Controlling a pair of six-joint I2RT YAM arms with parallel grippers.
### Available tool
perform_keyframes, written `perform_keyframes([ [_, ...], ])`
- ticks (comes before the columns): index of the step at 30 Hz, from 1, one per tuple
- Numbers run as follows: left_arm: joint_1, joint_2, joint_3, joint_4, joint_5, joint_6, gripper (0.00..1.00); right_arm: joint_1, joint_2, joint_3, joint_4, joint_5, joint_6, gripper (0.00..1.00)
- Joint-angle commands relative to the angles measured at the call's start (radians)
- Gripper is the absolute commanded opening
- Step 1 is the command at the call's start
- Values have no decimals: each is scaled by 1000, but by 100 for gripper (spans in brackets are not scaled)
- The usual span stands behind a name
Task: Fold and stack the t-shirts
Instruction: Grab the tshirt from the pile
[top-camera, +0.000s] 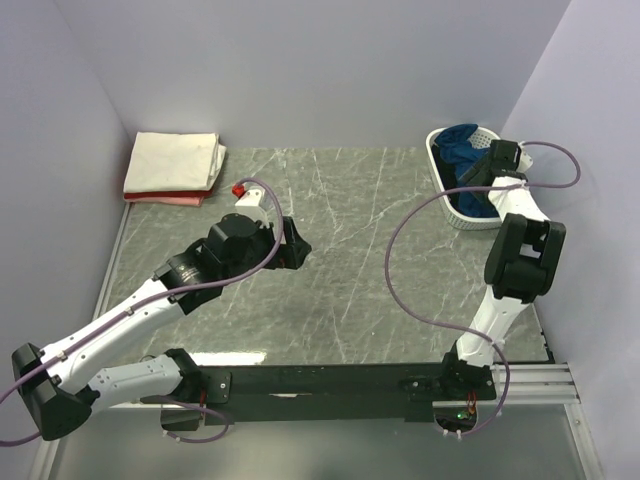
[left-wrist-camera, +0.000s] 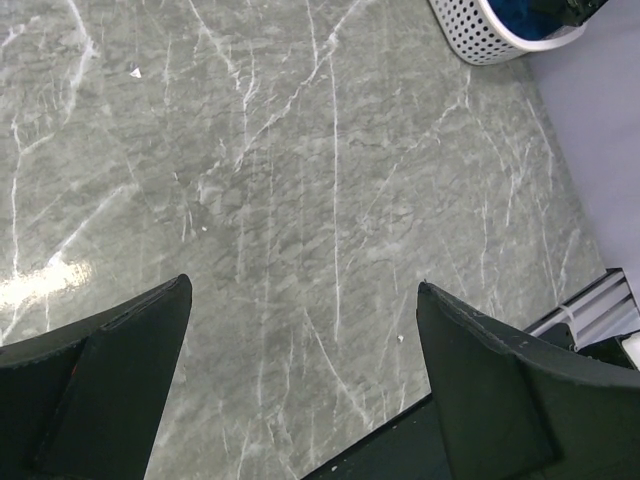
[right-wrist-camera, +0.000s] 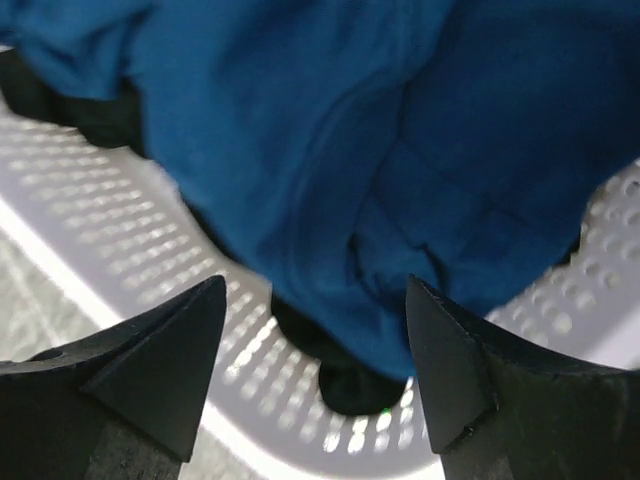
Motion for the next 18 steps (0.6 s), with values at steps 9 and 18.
perform_keyframes([
  [9, 17, 11, 35, -10, -37, 25, 99, -46, 165, 150, 71, -55, 38, 68],
  [18, 32, 6, 26, -3, -17, 17, 99, -46, 81, 127, 77, -84, 44, 3],
])
